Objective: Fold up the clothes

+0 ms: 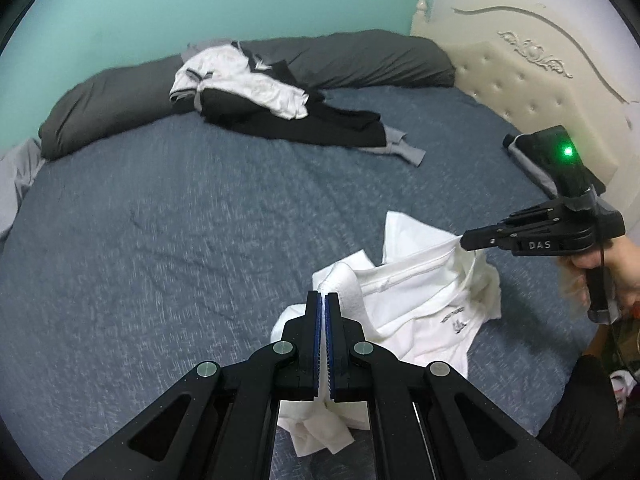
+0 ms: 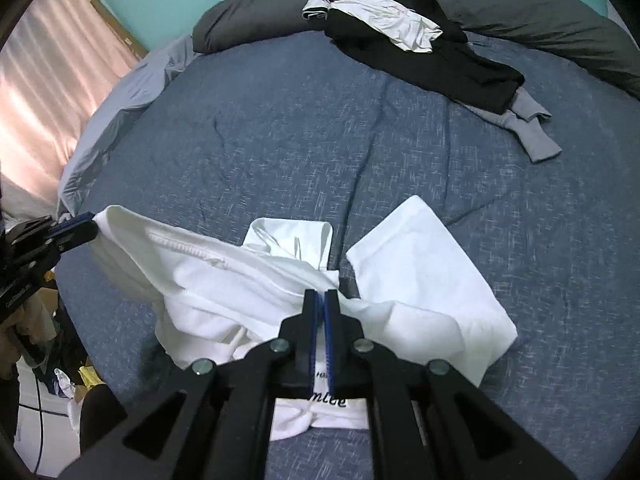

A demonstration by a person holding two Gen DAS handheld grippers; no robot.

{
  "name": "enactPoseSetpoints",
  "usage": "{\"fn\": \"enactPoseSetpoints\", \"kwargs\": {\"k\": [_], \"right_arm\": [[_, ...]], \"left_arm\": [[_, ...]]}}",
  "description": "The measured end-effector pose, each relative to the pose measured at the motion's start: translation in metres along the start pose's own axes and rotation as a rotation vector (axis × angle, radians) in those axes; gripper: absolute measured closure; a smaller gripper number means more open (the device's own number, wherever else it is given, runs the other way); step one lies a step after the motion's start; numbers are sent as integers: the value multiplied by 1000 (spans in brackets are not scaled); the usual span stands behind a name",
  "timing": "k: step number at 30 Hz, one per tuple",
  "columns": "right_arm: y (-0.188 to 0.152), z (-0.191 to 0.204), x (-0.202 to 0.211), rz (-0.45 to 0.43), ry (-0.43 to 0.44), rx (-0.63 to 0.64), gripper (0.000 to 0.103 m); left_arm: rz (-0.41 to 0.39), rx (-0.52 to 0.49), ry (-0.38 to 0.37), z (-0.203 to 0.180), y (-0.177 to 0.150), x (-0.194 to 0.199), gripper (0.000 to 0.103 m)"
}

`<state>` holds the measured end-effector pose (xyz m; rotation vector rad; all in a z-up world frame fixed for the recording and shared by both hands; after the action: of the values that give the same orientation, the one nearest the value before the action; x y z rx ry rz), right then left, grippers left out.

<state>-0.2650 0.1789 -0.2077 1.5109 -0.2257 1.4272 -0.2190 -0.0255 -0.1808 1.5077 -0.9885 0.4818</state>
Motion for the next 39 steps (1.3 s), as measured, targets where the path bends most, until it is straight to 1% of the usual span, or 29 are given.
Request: {"fn": "enactPoseSetpoints", "kwargs": {"k": [2,3,4,5,6,10,14,16,20,22,24,30,32,35,37,38,39], "right_arm": [[-2,-8,6,-44,26,-16,95],[-4,-14,11,-70,39,-28,89],[-5,-18,15,-85,45,-36,78],[-6,-23,17,-96,48,-42,74],[-6,-27,19,-96,40,-41,72],[-6,-42,16,-59,-19,-15,72],[0,-44,5,-27,-26,47,71],[7,-40,-6,-3,-20,87,62],[17,-37,-35,55,-5,127,58],[20,-38,-54,101,-8,135,52],[19,-38,-73,150,-1,148,50],[1,-24,-112,265,25,244,50],[-7,-21,-117,281,33,264,50],[-14,-21,-116,276,48,261,51],[-18,-19,-114,274,61,271,64],[-20,-18,-112,271,62,279,66],[-22,-16,-111,267,62,288,73]], "left_arm": [[6,4,-2,4,-2,-5,101],[8,4,-2,5,-3,-7,101],[10,4,-1,7,-4,-9,101],[11,4,-1,8,-4,-10,101],[13,3,0,8,-4,-11,101],[14,8,-5,10,-8,-14,101],[16,4,-17,8,-10,-15,101],[16,-2,-22,6,-10,-15,101],[12,-6,-34,4,-9,-14,101],[11,-7,-40,3,-8,-14,101],[12,-7,-44,4,-8,-15,101],[13,-7,-60,7,-6,-17,101],[13,-9,-62,7,-7,-18,101],[15,-11,-64,8,-9,-19,101],[18,-7,-65,9,-10,-20,101],[19,-5,-64,9,-10,-20,101],[20,-3,-64,10,-11,-20,101]]}}
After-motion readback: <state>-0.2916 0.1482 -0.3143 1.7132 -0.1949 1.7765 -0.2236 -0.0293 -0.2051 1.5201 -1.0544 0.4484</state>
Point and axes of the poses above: each gripper's, at about its wrist camera, not at the fingertips, and x roughly against the way its jaws point, z to its left, y to its top, the point moved 3 cm from there along -x, roughly the way its jaws point, and after that the axes turned 13 degrees about x, right-handed, at the moved point
